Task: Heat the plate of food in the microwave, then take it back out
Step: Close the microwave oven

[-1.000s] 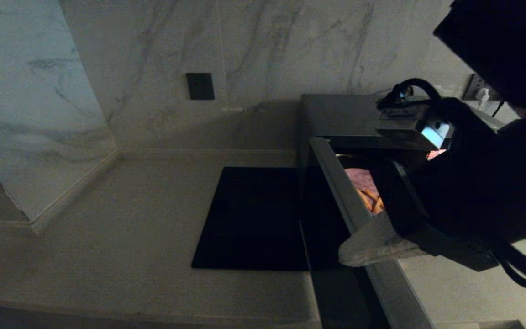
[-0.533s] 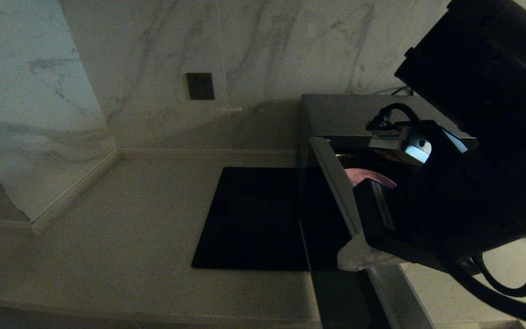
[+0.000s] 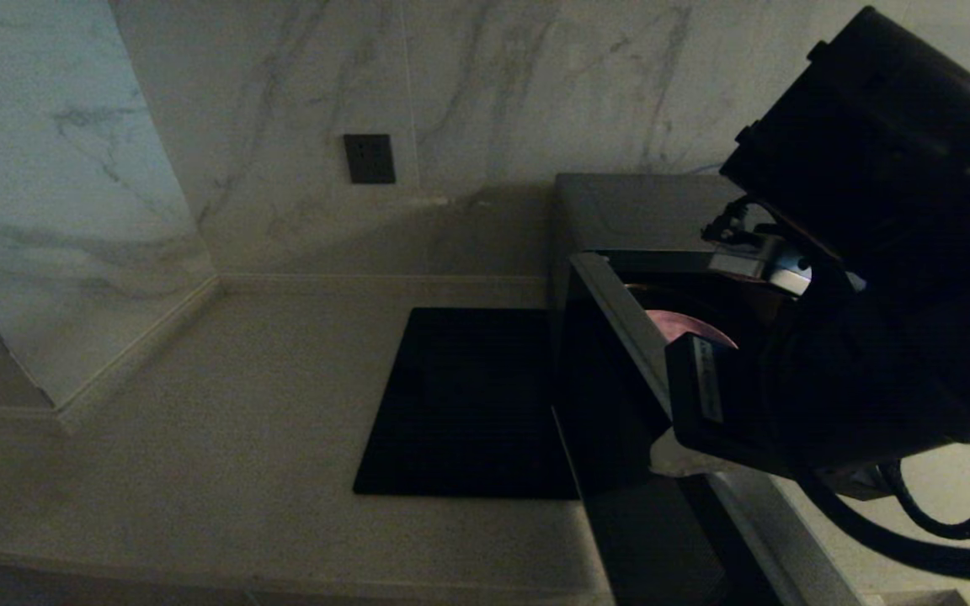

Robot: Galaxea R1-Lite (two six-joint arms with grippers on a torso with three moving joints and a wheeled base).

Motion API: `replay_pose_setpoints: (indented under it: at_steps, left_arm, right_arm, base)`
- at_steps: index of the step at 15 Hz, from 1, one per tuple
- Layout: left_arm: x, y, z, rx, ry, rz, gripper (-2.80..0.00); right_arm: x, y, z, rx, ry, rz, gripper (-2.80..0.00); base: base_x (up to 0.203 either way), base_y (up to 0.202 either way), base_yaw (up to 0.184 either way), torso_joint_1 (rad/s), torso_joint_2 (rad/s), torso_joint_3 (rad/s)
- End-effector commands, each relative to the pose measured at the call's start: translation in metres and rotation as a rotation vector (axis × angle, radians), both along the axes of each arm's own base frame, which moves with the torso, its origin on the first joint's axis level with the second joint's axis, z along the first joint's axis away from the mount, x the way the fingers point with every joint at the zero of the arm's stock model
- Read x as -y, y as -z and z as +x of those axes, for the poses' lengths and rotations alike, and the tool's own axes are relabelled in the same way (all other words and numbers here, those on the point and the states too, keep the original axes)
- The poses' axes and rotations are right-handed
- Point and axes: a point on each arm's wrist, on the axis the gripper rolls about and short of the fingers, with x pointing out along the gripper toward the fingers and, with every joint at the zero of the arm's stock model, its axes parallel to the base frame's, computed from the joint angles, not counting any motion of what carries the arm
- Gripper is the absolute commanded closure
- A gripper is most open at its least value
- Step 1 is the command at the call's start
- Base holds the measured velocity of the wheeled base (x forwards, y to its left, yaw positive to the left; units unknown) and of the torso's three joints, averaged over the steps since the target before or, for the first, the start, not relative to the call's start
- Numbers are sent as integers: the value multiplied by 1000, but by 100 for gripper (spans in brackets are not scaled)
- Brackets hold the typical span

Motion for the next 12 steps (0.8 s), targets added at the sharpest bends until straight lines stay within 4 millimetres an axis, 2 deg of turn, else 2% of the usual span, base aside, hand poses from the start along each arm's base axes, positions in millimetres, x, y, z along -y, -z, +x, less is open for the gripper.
replay_pose_setpoints:
  at_steps: [1, 5, 8, 12]
  left_arm:
    - [0, 0, 0, 1, 0, -1, 0]
    - [0, 0, 0, 1, -1, -1, 0]
    - [0, 0, 0, 0, 0, -1, 0]
    - [0, 0, 0, 0, -1, -1, 0]
  right_arm:
    - [6, 2, -2, 37, 45, -51, 0]
    - [13, 12, 4, 188, 258, -205, 0]
    - [24, 10, 11, 197, 326, -205, 0]
    - [48, 10, 32, 197, 477, -226, 0]
  base:
    - [0, 0, 0, 0, 0, 0]
    - [0, 0, 0, 0, 0, 0]
    - [0, 0, 0, 0, 0, 0]
    - [0, 0, 0, 0, 0, 0]
